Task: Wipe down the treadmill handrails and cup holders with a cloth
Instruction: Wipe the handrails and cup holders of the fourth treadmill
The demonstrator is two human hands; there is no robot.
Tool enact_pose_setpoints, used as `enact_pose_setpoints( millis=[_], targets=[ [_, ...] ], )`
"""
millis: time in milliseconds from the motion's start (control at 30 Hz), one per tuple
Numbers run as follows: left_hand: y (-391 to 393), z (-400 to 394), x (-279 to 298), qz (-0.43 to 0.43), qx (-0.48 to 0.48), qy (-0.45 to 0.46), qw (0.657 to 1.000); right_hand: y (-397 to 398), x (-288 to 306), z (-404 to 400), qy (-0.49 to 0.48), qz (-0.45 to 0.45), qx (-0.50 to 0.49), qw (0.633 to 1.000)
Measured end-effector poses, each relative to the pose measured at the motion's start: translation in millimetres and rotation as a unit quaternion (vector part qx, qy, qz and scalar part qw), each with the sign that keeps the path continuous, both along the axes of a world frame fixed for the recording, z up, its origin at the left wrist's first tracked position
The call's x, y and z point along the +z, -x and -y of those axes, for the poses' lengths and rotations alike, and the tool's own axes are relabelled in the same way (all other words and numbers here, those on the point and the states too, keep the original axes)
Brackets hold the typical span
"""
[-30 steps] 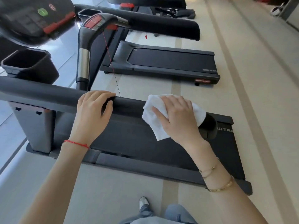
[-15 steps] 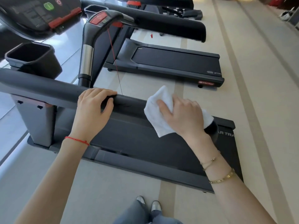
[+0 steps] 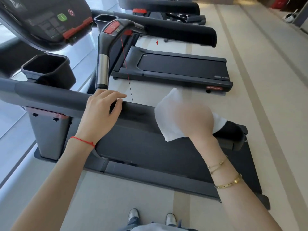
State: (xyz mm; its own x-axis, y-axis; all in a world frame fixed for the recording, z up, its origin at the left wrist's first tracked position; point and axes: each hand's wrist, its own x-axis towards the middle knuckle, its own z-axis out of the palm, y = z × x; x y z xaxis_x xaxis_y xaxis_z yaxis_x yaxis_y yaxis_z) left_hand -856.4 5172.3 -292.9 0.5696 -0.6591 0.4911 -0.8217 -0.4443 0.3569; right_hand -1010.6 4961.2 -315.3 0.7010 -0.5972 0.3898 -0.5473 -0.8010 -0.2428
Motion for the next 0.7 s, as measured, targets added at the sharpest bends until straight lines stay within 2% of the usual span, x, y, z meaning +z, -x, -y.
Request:
enact_pose_setpoints(
  millis=[233, 400, 533, 633, 700],
  targets=[
    [-26.1, -19.4, -2.0, -0.012, -0.016, 0.005, 1.0, -93.1, 8.9, -78.9, -0.003, 0.0, 0.07, 0.998],
    [-29.4, -22.9, -2.3, -0.02, -0.041, 0.008, 0.999, -77.8, 3.3, -79.4, 0.033, 0.07, 0.073, 0.994],
    [-30.0, -24.4, -3.3, -0.024, -0.039, 0.02, 0.999, -35.1, -3.5, -49.1, 0.056, 0.065, -0.004, 0.996],
    [-30.0, -24.6, -4.8, -0.028, -0.042, 0.026, 0.998, -21.7, 3.7, -33.8, 0.025, 0.025, -0.074, 0.997],
    [-31.0, -24.0, -6.0, -0.028, -0.045, 0.026, 0.998, -35.6, 9.4, -34.2, -0.022, -0.027, -0.081, 0.996]
  ],
)
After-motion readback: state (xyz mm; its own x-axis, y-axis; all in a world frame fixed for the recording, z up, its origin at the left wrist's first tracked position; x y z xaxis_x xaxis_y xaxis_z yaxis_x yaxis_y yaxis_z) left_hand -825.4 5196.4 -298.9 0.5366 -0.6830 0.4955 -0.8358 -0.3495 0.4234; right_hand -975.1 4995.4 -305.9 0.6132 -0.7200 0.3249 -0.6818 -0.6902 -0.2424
